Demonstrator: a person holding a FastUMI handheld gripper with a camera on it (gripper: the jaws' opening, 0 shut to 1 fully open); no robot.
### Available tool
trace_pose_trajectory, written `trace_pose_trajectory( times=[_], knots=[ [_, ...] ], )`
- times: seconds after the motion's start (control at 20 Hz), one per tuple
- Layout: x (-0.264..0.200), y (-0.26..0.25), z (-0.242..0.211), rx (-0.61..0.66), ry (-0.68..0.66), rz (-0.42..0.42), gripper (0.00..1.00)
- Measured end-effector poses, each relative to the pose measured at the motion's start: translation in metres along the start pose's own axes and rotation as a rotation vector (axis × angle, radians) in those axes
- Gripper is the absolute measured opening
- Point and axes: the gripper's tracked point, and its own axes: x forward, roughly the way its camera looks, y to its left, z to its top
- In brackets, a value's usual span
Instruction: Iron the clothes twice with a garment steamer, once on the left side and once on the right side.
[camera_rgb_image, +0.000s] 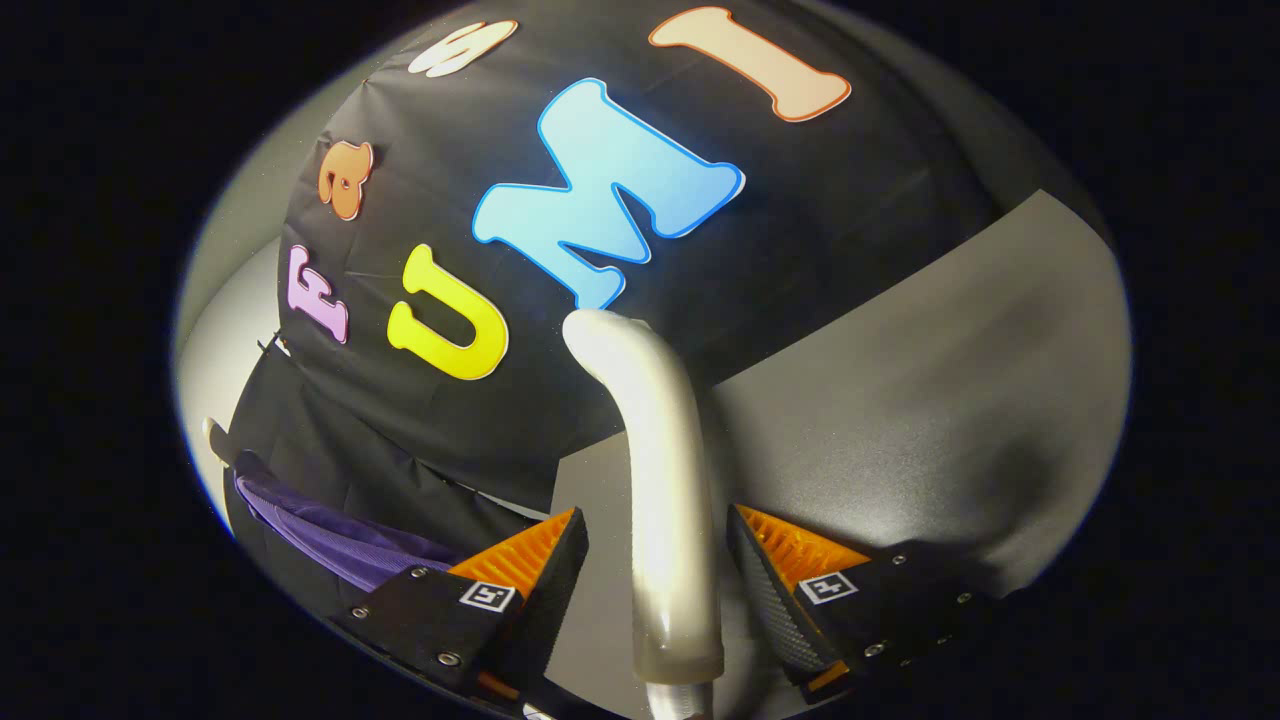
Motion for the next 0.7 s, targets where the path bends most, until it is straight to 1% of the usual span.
trace_pose_trajectory(
  times=[0.1,0.15,0.2,0.35,0.6,0.7],
  knots=[
    [0.0041,0.0007,0.0004,0.031,0.022,0.020,0.83],
    [0.0055,-0.0001,-0.0017,0.044,0.036,0.023,0.78],
    [0.0070,-0.0003,-0.0051,0.057,0.053,0.027,0.75],
    [0.0055,-0.0049,-0.0072,0.076,0.079,0.021,0.44],
    [0.0073,-0.0008,-0.0070,0.054,0.056,0.013,0.37],
    [0.0061,-0.0006,-0.0065,0.044,0.044,-0.002,0.36]
  ],
)
